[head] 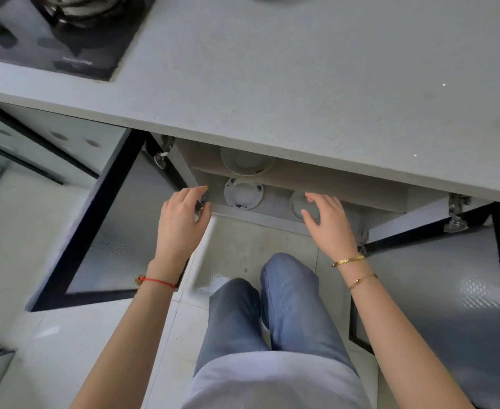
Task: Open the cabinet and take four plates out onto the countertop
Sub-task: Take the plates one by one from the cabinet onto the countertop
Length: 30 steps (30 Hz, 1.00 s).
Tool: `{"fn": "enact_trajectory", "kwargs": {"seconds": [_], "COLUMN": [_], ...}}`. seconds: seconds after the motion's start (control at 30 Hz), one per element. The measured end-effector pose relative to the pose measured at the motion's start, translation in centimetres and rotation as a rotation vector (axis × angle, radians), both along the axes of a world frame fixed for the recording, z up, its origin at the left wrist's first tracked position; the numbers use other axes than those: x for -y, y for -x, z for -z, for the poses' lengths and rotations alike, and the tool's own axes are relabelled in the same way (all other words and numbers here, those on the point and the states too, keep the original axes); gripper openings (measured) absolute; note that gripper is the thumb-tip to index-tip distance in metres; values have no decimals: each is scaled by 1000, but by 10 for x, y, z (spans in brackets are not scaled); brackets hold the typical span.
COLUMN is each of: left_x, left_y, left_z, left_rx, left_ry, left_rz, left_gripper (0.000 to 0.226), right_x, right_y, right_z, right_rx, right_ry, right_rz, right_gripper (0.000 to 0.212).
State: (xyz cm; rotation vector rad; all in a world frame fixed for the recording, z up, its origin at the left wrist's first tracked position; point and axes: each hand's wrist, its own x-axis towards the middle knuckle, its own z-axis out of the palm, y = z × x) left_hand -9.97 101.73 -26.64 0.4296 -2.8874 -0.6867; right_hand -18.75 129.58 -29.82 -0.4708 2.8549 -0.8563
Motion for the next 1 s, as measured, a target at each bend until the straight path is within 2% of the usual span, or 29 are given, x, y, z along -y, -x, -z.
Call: {"fn": "enact_trajectory", "kwargs": {"seconds": [0.27,0.43,0.6,0.73,1.0], "left_x": [25,47,67,77,82], "left_y": [81,132,180,213,245], "left_z": [170,239,269,275,283], "left_rx": [-114,-200,-219,-95,59], "left_ry": [-8,41,12,-34,-100], "left_rz": [21,2,-29,-86,-51], "left_gripper": [30,28,36,43,38], "right_x": [22,46,76,102,118], "right_y": [81,128,173,202,224], "right_z": [152,217,246,248,254], "right_rx": [-106,-231,-299,-274,-140], "right_ry": [9,80,130,138,20], "right_rz": [3,8,39,52,142], "right_gripper": [36,35,35,32,38]}}
